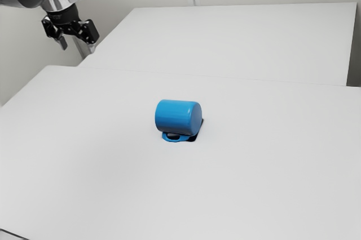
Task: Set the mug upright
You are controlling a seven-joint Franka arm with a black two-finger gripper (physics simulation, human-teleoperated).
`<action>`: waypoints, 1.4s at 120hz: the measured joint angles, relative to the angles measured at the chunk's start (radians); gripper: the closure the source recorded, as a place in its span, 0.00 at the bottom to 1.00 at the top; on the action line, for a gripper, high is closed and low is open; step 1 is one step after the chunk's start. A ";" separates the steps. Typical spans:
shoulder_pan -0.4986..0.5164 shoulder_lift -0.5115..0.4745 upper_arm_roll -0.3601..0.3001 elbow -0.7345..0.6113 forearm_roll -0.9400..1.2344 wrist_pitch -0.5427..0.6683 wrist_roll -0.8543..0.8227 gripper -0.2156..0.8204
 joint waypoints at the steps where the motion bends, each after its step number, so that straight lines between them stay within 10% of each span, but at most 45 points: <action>1: 0.000 0.000 -0.001 0.000 0.000 0.000 -0.001 0.21; 64: 0.096 0.014 0.008 -0.100 -0.315 0.009 -0.021 0.21; 168: 0.181 0.439 0.006 -0.158 -1.044 0.218 0.114 0.21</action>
